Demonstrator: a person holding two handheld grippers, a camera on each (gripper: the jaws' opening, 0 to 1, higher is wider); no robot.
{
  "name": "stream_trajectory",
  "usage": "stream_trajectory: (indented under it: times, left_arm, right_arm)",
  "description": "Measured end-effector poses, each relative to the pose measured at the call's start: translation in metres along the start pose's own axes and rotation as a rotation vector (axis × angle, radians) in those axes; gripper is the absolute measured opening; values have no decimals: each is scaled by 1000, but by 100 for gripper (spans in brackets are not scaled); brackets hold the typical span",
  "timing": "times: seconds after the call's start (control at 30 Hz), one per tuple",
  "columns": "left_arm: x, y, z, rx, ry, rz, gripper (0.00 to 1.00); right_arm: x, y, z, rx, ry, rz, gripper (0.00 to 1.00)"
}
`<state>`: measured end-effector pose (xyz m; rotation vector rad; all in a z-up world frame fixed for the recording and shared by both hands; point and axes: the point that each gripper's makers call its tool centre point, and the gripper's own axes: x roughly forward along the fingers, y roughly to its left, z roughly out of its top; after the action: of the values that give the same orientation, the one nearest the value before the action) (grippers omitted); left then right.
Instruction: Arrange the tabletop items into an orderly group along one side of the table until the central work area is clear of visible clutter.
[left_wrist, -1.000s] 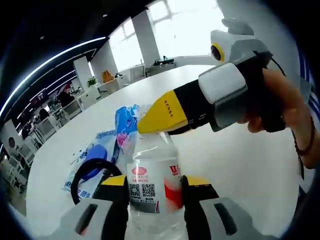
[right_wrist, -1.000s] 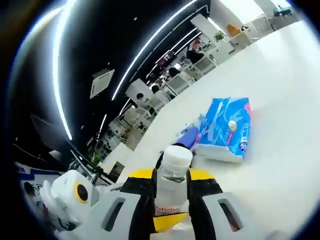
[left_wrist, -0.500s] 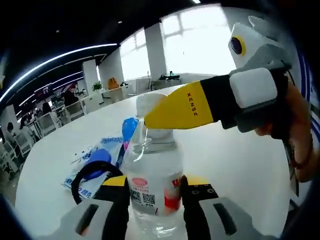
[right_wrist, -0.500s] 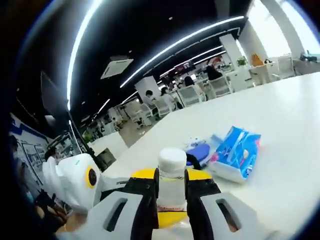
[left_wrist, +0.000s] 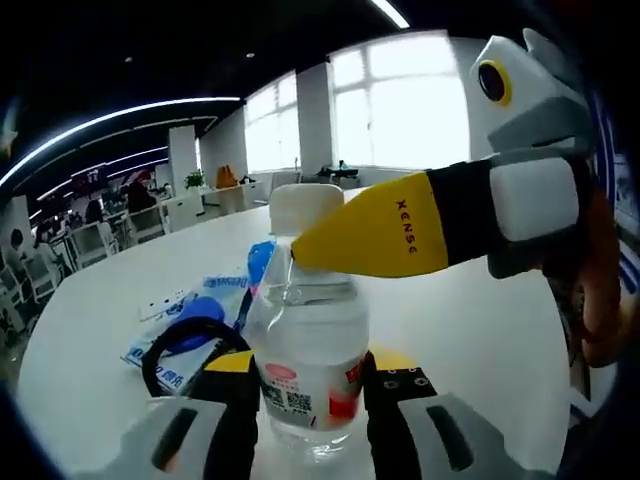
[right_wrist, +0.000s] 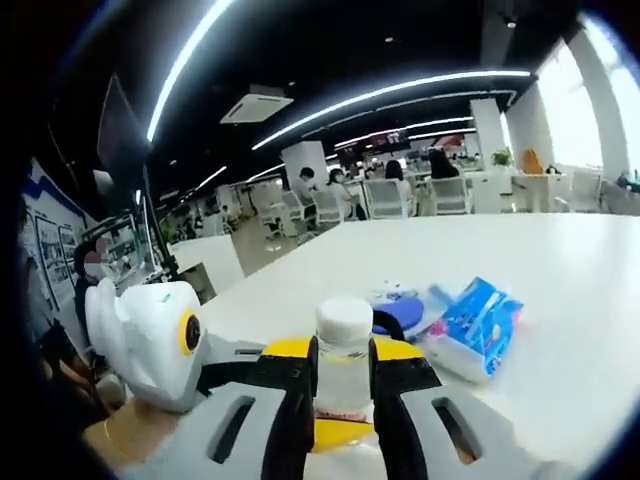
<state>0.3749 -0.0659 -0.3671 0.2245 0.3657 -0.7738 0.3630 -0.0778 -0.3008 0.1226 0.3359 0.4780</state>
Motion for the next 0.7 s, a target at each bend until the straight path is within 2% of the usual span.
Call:
stream_trajectory:
  times: [0.13, 0.7]
  left_arm:
    - [-4, 3, -2, -19, -25, -4, 39]
    - [-10, 4, -6, -16, -47, -9, 39]
  right_arm:
    - [2, 10, -1, -52, 5, -8, 18]
    - [2, 21, -5, -128, 19, -18, 18]
